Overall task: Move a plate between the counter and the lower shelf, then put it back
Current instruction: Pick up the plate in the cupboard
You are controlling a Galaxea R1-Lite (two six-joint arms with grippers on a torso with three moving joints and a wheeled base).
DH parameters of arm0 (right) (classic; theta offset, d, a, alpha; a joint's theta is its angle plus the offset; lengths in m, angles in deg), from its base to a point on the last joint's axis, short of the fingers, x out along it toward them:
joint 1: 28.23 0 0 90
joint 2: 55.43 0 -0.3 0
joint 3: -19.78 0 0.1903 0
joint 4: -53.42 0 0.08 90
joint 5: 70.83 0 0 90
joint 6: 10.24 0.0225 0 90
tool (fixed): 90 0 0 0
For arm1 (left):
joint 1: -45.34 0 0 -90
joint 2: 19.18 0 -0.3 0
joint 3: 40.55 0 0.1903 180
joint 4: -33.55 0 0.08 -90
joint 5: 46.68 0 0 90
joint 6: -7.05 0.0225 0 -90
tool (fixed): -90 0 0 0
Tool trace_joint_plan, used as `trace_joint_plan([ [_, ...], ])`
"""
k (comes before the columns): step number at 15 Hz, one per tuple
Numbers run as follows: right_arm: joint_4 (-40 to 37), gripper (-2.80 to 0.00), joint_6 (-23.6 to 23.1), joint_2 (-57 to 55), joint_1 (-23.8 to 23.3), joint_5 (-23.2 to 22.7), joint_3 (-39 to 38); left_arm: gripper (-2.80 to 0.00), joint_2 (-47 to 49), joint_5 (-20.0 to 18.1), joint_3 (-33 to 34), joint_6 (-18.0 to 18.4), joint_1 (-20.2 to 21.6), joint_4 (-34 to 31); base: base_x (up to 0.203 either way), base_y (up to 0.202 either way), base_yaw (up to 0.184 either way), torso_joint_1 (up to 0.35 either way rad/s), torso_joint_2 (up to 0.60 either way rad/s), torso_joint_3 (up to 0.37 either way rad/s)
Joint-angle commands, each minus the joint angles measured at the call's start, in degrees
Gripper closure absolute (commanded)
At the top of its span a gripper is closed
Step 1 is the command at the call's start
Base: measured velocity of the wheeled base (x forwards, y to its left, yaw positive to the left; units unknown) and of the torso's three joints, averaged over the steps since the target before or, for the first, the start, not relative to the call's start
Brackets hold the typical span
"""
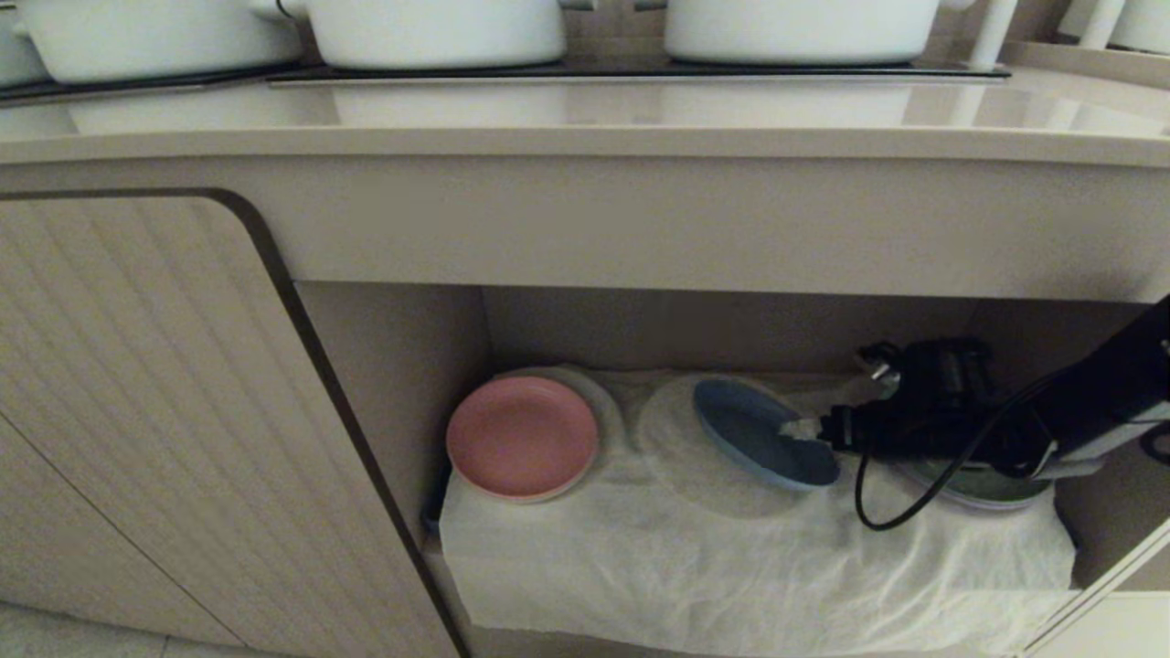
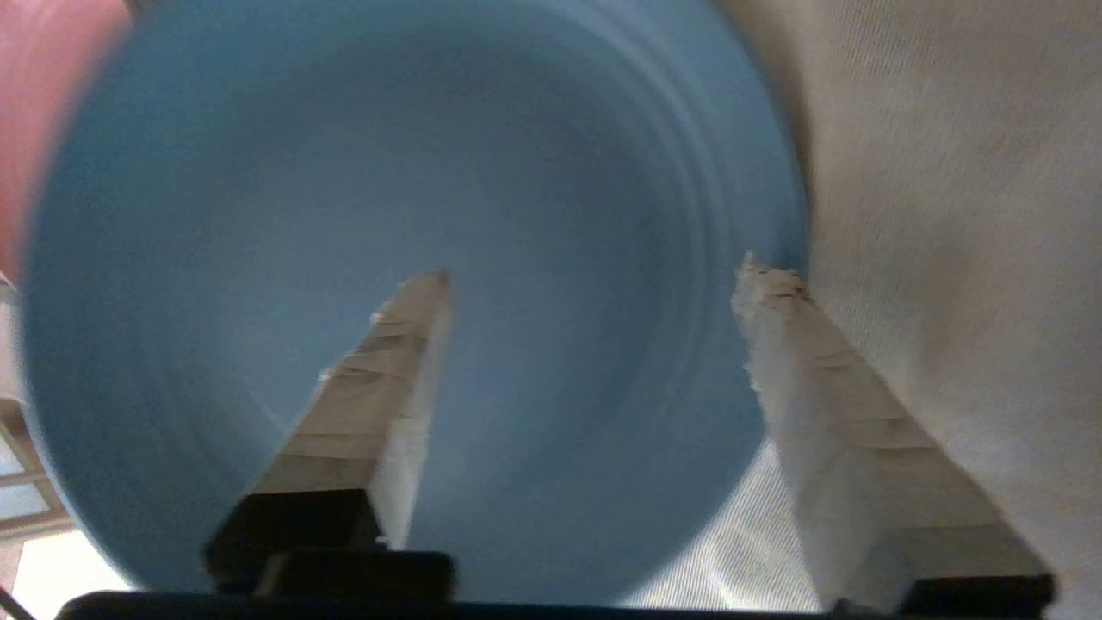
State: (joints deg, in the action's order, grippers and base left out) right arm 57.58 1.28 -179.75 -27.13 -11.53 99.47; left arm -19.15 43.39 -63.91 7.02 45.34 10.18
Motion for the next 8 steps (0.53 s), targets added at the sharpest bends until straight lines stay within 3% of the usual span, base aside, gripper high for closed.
trace_joint_plan([
  [1, 0.17, -2.80, 0.08, 0.59, 0.05, -0.31, 0.46, 0.00, -0.02, 0.01, 0.00, -0.06, 0.00, 0.00, 0.000, 0.000, 0.000, 0.000, 0.00, 0.000],
  [8, 0.86, -2.80, -0.20, 1.78, 0.31, -0.32, 0.37, 0.00, -0.02, 0.01, 0.00, -0.02, 0.00, 0.00, 0.000, 0.000, 0.000, 0.000, 0.00, 0.000],
])
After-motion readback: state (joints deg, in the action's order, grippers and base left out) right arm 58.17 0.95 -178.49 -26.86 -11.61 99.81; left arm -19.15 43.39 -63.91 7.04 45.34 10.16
